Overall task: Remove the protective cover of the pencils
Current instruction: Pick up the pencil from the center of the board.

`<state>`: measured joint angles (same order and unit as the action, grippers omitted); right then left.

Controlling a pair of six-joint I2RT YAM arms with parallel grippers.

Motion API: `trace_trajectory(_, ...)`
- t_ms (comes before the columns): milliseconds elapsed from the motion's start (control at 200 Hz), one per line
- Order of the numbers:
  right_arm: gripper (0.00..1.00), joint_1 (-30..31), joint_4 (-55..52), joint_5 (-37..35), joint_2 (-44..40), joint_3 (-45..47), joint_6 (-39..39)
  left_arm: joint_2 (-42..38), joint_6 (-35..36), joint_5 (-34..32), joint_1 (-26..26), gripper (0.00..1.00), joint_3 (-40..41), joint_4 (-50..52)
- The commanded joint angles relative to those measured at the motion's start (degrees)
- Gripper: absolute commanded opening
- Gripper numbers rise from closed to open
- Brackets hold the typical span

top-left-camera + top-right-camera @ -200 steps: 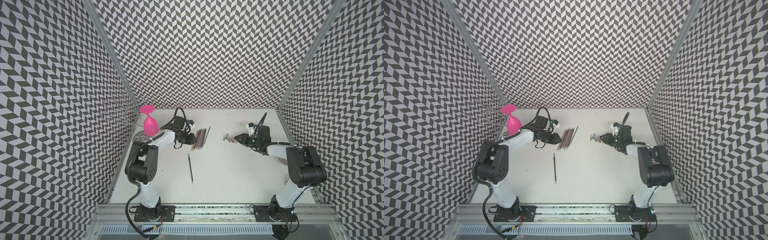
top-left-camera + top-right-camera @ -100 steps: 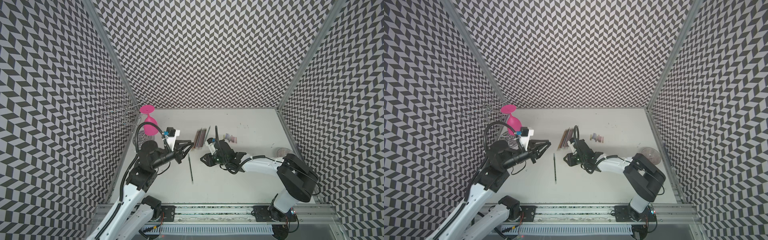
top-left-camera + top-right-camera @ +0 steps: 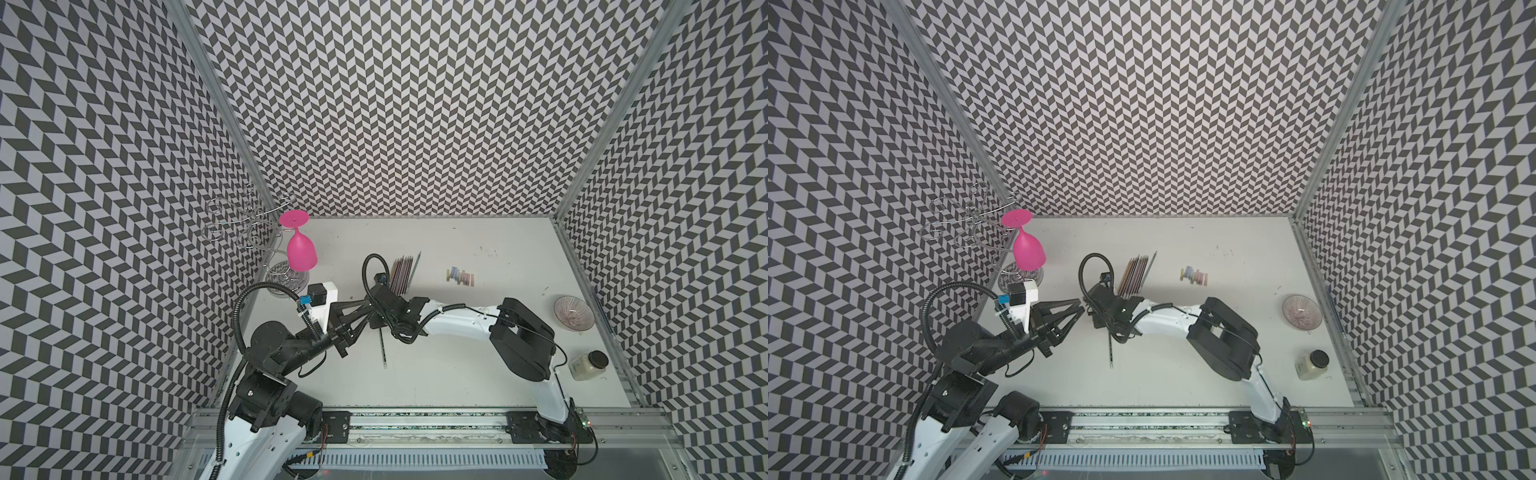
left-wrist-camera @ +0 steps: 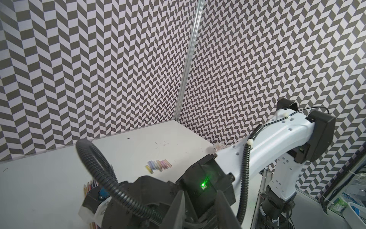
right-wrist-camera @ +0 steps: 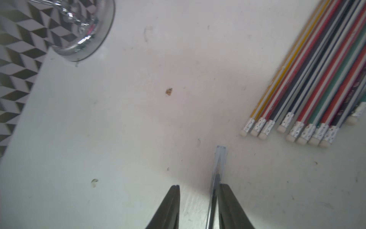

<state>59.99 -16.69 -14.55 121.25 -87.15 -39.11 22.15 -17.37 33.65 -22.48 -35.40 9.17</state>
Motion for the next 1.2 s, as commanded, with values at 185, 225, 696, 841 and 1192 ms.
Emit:
trace_trajectory(185, 0.35, 0.8, -6.5, -6.8, 7.5, -7.8, -0.7, -0.7, 0.5, -0.3, 2.4, 0.29, -0.6, 1.1)
trace_trajectory(225, 0.35, 1.1, -6.7, -6.9, 8.0, -8.1, -0.8, -0.9, 0.5, 0.0, 2.6, 0.29, -0.5, 0.9)
trace_trajectory(696, 0.12, 4.6, -4.4, -4.8, 6.3, -5.7, -4.9, -1.1, 0.5, -0.1, 3.6, 0.29, -0.4, 0.9)
trace_trajectory(841, 0.02, 4.3, -4.2, -6.6, 2.7, -4.3, -5.8, -0.2, 0.5, 0.3, 3.6, 0.29, -0.5, 1.0)
trace_trajectory(1192, 0.00, -6.1, 12.1, -0.2, -31.8, 24.5, -0.8, 10.1, 0.6, 1.9, -3.0, 0.41, 0.1, 0.0)
